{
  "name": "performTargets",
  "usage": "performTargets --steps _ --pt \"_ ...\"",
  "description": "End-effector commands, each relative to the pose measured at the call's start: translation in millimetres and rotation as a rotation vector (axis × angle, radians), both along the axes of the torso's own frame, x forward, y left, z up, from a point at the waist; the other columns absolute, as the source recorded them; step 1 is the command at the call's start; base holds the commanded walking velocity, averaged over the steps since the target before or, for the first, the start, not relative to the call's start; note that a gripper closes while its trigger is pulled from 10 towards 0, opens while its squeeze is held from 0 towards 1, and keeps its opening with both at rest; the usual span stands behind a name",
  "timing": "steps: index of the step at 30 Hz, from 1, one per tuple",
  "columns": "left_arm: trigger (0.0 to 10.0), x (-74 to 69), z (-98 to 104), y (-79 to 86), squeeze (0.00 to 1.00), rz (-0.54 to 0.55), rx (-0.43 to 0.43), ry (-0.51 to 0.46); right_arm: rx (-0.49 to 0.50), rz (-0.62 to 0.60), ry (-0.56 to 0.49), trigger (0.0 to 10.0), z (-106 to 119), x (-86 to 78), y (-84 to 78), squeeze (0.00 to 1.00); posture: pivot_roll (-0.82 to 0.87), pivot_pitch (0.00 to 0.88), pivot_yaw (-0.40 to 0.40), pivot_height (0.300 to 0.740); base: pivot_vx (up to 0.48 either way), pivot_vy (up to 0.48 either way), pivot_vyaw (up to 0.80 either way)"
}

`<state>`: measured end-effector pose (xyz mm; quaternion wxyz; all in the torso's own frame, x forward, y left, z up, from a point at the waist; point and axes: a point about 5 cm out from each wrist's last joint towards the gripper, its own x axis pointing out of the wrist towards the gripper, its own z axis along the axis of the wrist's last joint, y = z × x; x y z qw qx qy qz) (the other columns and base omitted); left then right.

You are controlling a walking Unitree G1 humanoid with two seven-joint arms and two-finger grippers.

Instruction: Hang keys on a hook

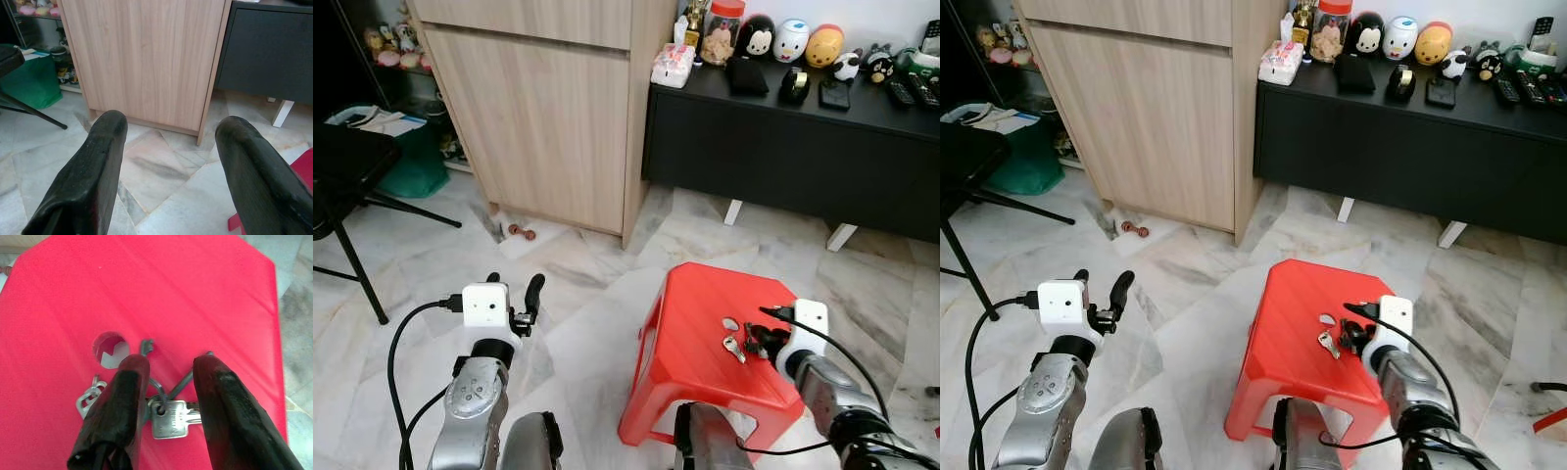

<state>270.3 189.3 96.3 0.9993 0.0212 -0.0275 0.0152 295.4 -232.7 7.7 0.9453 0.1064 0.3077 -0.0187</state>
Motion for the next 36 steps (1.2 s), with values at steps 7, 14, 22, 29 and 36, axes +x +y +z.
performTargets --steps 7,14,22,29,36 --pt "10.0 -0.9 -1 -0.3 0.0 -0.002 0.005 0.003 0.001 0.025 0.027 10.0 0 -2.1 -6.1 0.0 -0.09 0.077 -0.07 0.596 0.0 0.0 0.0" --pt "10.0 -1.3 -2 -2.8 0.0 -0.006 0.003 0.004 0.02 0.071 0.047 10.0 -4 -5.3 -1.5 0.0 -0.09 0.08 -0.073 0.596 0.0 0.0 0.0" --pt "10.0 -1.8 -2 -3.2 0.0 -0.009 0.01 0.007 0.017 0.061 0.05 10.0 -3 -5.7 -4.4 0.0 -0.09 0.083 -0.073 0.596 0.0 0.0 0.0" --pt "10.0 -2.6 -4 -3.1 0.0 -0.007 0.011 0.011 0.013 0.046 0.074 10.0 -8 -10.8 -6.4 0.0 -0.09 0.082 -0.071 0.596 0.0 0.0 0.0" --pt "10.0 -2.9 -4 -2.9 0.0 -0.005 0.011 0.011 0.019 0.042 0.096 10.0 -13 -15.6 -6.0 0.0 -0.09 0.085 -0.075 0.596 0.0 0.0 0.0"
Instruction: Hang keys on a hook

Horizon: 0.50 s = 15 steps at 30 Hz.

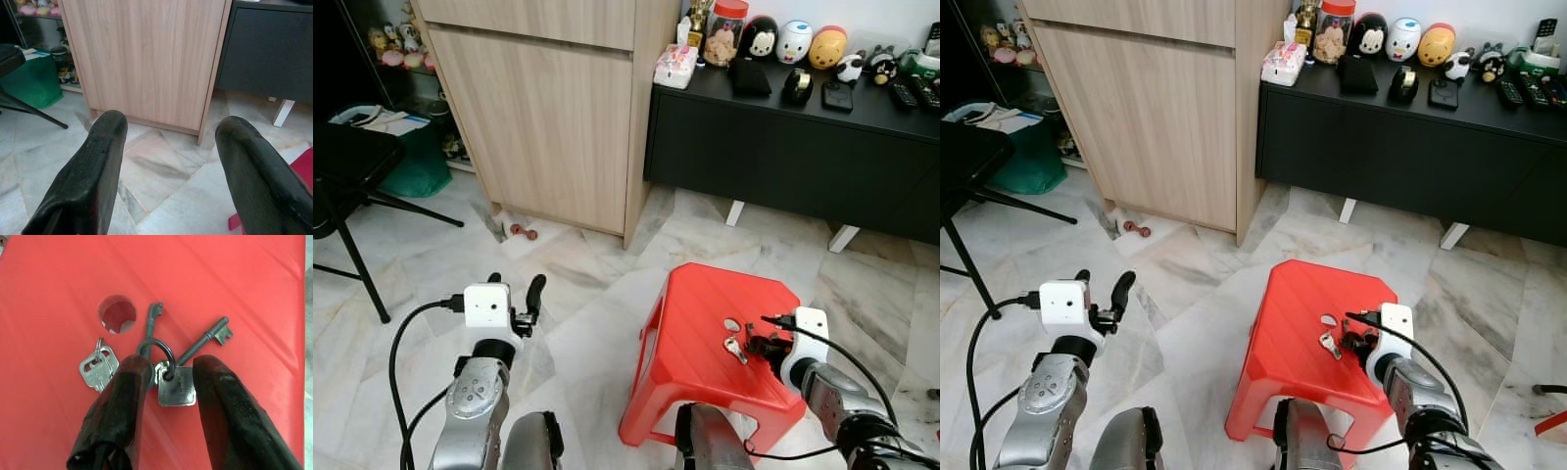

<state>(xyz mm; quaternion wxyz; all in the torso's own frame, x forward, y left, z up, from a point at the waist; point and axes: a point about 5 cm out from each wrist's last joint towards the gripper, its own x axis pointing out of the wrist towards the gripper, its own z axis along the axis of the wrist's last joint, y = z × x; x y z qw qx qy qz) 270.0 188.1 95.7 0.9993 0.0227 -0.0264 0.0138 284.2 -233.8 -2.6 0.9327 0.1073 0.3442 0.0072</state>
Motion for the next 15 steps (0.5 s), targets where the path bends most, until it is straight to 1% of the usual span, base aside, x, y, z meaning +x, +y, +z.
performTargets --steps 1,9,13,15 --pt "10.0 -2.6 -3.1 -1.7 0.0 -0.002 0.008 0.008 -0.004 -0.014 0.025 10.0 -3.2 -4.7 -4.9 0.0 -0.09 0.085 -0.075 0.596 0.0 0.0 0.0" --pt "10.0 -2.8 -3.6 -2.3 0.0 -0.003 0.005 0.009 -0.005 -0.022 0.033 10.0 -5.2 -6.6 -4.9 0.0 -0.09 0.085 -0.075 0.596 0.0 0.0 0.0" --pt "10.0 -3.0 -3.8 -3.0 0.0 -0.004 0.005 0.009 0.002 -0.025 0.017 10.0 -4.2 -4.8 -2.9 0.0 -0.09 0.085 -0.075 0.596 0.0 0.0 0.0" --pt "10.0 -2.9 -3.8 -2.9 0.0 -0.004 0.006 0.009 0.021 -0.026 0.001 10.0 -2.6 -2.5 -0.3 0.0 -0.09 0.085 -0.075 0.596 0.0 0.0 0.0"
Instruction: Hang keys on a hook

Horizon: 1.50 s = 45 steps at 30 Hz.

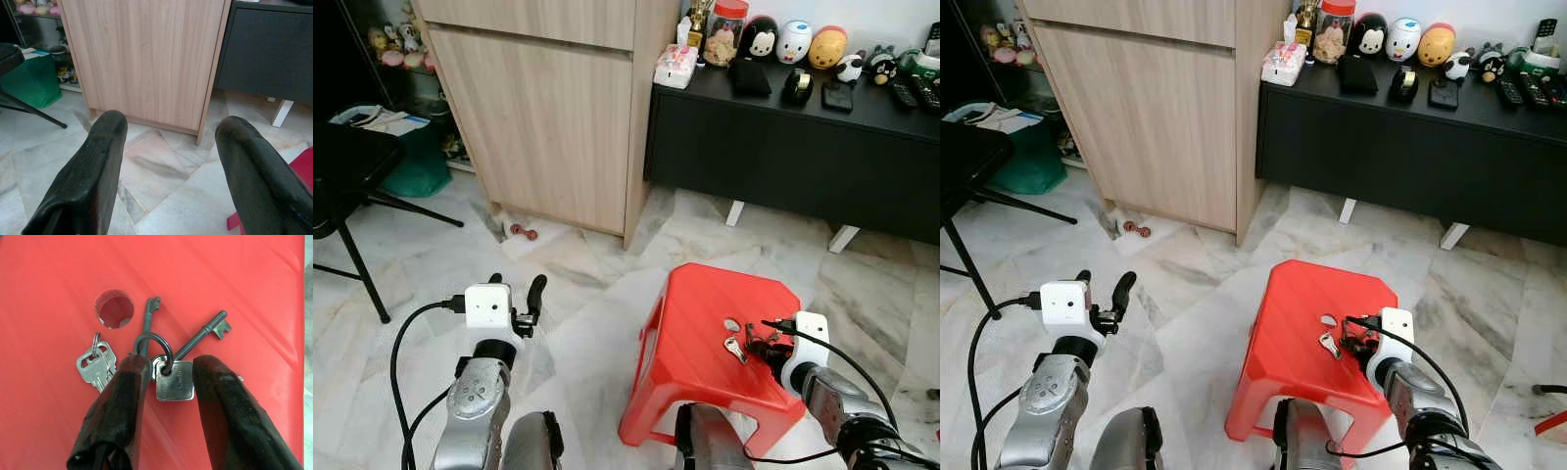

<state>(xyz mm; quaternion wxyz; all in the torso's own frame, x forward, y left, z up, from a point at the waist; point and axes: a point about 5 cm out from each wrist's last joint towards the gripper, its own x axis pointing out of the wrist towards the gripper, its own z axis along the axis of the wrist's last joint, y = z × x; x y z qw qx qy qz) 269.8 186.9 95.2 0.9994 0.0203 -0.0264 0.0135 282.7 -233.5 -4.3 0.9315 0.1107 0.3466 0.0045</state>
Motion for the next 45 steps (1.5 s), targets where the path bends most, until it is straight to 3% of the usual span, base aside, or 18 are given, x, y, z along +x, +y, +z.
performTargets --steps 1,10,16,45 --pt "10.0 -2.5 -3 -1.8 0.0 -0.004 0.011 0.009 0.016 -0.02 -0.006 10.0 0 -0.5 -0.5 0.0 -0.09 0.085 -0.075 0.596 0.0 0.0 0.0" --pt "10.0 -4.6 -2 -0.8 0.0 -0.002 0.013 0.005 0.005 -0.023 -0.015 10.0 -1 0.3 1.6 0.0 -0.09 0.098 -0.074 0.596 0.0 0.0 0.0" --pt "10.0 -7.0 -1 1.6 0.0 0.0 0.018 0.005 0.016 -0.052 -0.097 10.0 8 8.4 1.5 0.0 -0.08 0.114 -0.067 0.596 0.0 0.0 0.0" --pt "10.0 -15.2 2 6.1 0.0 -0.012 0.045 0.023 0.008 -0.055 -0.095 10.0 5 8.0 7.2 0.0 -0.06 0.157 -0.044 0.596 0.0 0.0 0.0"
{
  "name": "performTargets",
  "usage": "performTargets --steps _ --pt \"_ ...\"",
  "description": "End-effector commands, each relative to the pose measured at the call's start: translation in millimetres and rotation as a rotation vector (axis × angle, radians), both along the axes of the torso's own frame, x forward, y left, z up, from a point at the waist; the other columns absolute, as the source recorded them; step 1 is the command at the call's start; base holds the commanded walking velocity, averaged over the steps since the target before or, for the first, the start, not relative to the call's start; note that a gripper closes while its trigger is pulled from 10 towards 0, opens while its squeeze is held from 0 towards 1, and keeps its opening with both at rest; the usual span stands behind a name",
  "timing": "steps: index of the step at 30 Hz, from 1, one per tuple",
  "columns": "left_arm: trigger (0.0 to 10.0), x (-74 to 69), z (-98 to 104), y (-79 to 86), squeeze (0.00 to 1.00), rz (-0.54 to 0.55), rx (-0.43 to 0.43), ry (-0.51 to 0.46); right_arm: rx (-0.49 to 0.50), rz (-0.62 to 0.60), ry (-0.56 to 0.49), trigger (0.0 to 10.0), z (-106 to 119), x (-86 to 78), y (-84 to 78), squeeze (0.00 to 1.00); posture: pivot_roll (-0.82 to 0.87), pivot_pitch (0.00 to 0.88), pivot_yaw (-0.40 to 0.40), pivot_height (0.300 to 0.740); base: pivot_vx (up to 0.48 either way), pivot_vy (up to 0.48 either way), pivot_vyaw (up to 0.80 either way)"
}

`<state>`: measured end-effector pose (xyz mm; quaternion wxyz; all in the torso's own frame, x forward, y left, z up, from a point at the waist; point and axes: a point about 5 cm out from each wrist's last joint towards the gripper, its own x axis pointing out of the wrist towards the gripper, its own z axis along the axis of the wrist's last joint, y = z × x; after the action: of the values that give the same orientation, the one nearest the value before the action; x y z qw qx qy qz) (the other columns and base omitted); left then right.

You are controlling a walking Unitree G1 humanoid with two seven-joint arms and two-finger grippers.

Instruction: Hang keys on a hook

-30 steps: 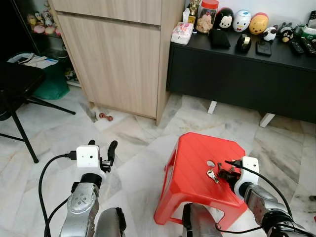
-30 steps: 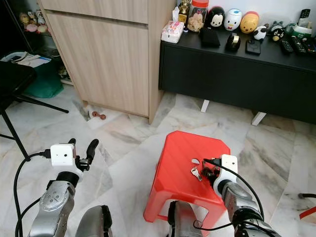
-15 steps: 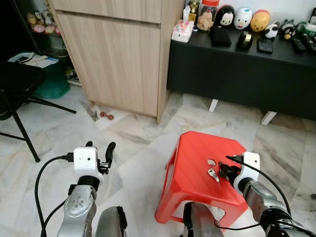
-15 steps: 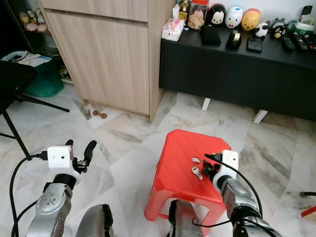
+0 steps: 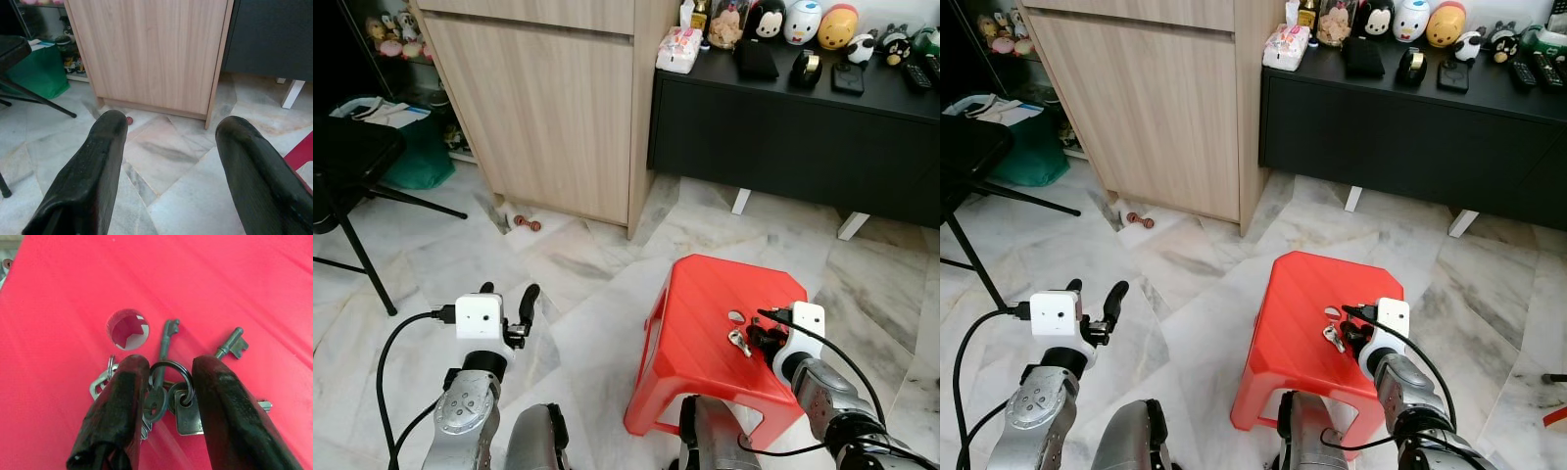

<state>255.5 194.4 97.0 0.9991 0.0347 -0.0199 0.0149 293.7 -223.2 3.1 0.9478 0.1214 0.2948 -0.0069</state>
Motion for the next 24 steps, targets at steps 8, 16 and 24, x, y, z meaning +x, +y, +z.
performTargets --steps 8,16,24 --pt "10.0 2.2 0.0 -3.4 0.0 -0.014 0.012 0.01 -0.006 -0.029 -0.004 7.1 1.0 -1.3 -7.9 0.0 -0.06 0.145 -0.051 0.596 0.0 0.0 0.0" --pt "10.0 4.6 0.1 -4.0 0.0 -0.01 0.011 0.008 -0.001 -0.03 -0.034 0.0 6.4 4.0 -6.6 0.0 -0.07 0.132 -0.056 0.596 0.0 0.0 0.0" --pt "10.0 5.6 0.1 -4.2 0.0 -0.01 0.014 0.008 0.006 -0.024 -0.042 0.0 7.6 6.0 -3.0 0.0 -0.07 0.13 -0.057 0.596 0.0 0.0 0.0"
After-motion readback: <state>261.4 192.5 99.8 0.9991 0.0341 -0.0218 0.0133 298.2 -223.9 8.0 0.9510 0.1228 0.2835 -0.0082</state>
